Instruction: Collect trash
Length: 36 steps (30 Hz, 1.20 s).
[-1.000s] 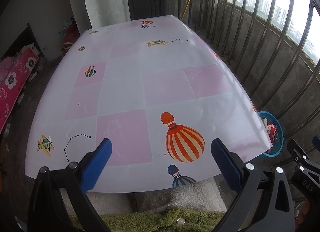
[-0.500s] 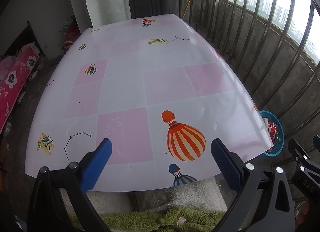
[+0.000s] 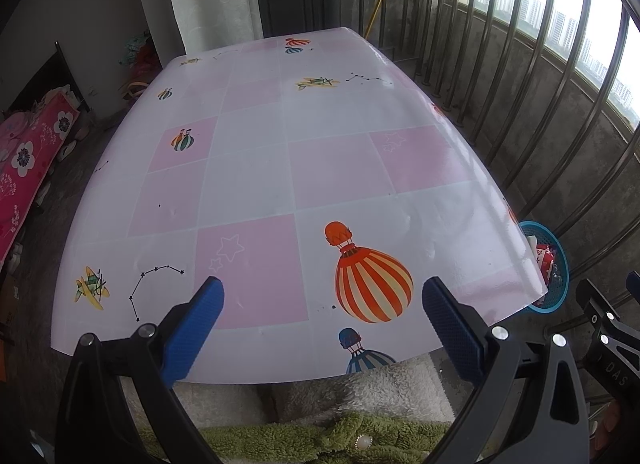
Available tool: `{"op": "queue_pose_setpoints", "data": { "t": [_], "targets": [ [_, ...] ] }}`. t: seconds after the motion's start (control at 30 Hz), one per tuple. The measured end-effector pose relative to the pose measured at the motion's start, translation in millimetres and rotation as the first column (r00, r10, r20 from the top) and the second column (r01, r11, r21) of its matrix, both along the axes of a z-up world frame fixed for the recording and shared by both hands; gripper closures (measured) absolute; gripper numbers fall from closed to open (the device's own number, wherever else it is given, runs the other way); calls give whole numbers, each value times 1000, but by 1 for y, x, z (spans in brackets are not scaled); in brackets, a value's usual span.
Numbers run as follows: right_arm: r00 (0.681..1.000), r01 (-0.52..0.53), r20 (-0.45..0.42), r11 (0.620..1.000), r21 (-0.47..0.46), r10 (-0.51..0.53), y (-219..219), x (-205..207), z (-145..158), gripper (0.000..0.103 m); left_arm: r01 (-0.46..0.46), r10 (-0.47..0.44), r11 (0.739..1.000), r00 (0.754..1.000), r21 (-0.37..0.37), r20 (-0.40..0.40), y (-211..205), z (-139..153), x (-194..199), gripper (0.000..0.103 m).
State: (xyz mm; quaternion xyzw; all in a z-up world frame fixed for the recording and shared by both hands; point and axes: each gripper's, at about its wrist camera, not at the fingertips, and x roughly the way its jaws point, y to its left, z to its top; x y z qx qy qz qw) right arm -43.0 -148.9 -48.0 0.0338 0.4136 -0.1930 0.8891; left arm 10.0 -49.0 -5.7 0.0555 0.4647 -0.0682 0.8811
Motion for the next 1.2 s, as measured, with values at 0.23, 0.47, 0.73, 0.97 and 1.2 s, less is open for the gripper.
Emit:
{"op": "queue_pose_setpoints", "data": {
  "t": [0.23, 0.47, 0.73, 0.97, 1.2],
  "targets": [
    [1000, -2, 0, 1000, 0, 2, -2, 0, 0, 8, 1, -1, 1000, 1000, 1, 1, 0, 0, 1, 6],
    [1000, -7, 1, 1000, 1, 7, -4, 1, 0, 8, 1, -1, 1000, 1000, 0, 0, 0, 0, 1, 6],
    [1000, -7, -1, 1000, 1, 7, -5, 2, 1, 8, 2, -2, 1000, 1000, 1, 0, 0, 0, 1, 6],
    [1000, -10, -1, 1000, 2, 10, -6, 2, 1, 8, 2, -2, 1000, 1000, 1, -1, 2, 1, 2, 6],
    [1000, -8, -1, 1000, 2, 8, -6, 2, 1, 8, 1, -1, 1000, 1000, 0, -2, 3, 1, 2, 6]
  ]
}}
